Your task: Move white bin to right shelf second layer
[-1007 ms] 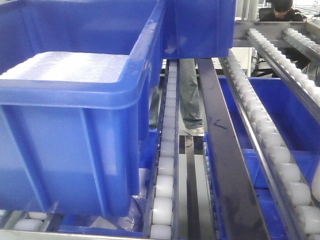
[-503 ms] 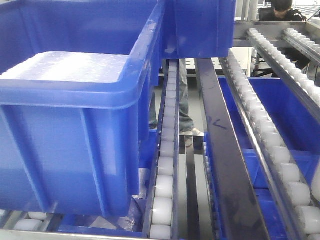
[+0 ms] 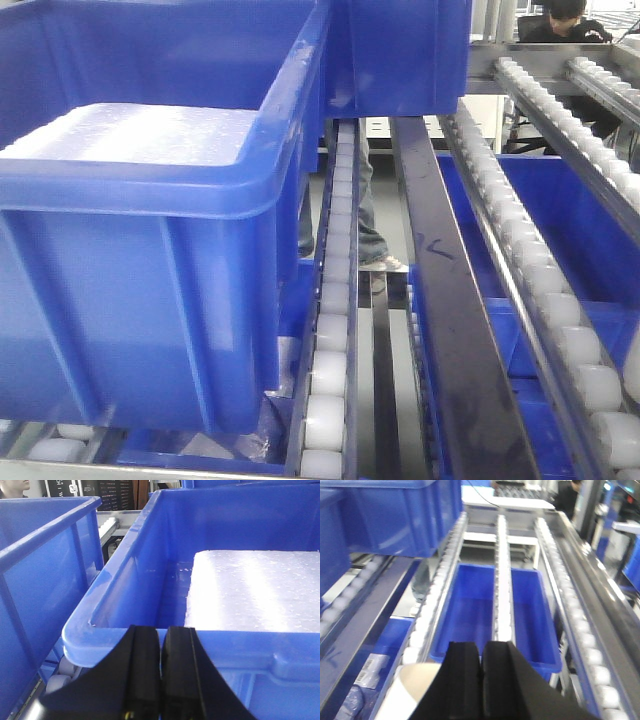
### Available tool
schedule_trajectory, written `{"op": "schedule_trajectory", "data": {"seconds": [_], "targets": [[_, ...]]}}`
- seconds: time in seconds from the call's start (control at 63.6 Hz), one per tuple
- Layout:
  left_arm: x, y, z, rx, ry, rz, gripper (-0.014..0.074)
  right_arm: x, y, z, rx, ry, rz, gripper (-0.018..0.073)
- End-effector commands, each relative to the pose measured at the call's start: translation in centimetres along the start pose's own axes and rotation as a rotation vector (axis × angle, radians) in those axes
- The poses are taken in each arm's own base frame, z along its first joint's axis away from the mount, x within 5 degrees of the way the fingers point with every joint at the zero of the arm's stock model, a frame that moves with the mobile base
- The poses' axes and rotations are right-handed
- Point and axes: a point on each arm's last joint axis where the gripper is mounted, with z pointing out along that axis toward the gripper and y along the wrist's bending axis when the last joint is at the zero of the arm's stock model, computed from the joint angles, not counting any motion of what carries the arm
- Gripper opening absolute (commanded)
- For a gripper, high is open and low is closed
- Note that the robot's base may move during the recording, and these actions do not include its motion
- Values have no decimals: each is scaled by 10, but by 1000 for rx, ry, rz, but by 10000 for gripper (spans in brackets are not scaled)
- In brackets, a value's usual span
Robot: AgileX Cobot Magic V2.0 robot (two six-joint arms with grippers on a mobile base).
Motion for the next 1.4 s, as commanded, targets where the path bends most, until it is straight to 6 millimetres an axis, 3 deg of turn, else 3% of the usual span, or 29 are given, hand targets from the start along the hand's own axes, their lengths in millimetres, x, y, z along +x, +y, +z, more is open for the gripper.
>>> {"op": "schedule_trajectory", "data": {"seconds": [0.0, 0.441, 0.551, 1.385], "targets": [[4, 0, 0, -4, -62, -9, 85, -6, 0, -1, -9, -102, -7, 56], [4, 0, 0, -4, -62, -9, 85, 28, -4, 0, 78, -108, 46, 56], [4, 0, 0, -4, -62, -9, 85, 35, -3, 2, 73, -185, 38, 56], [4, 0, 0, -4, -62, -9, 85, 33, -3, 2, 70, -193, 37, 56]]}}
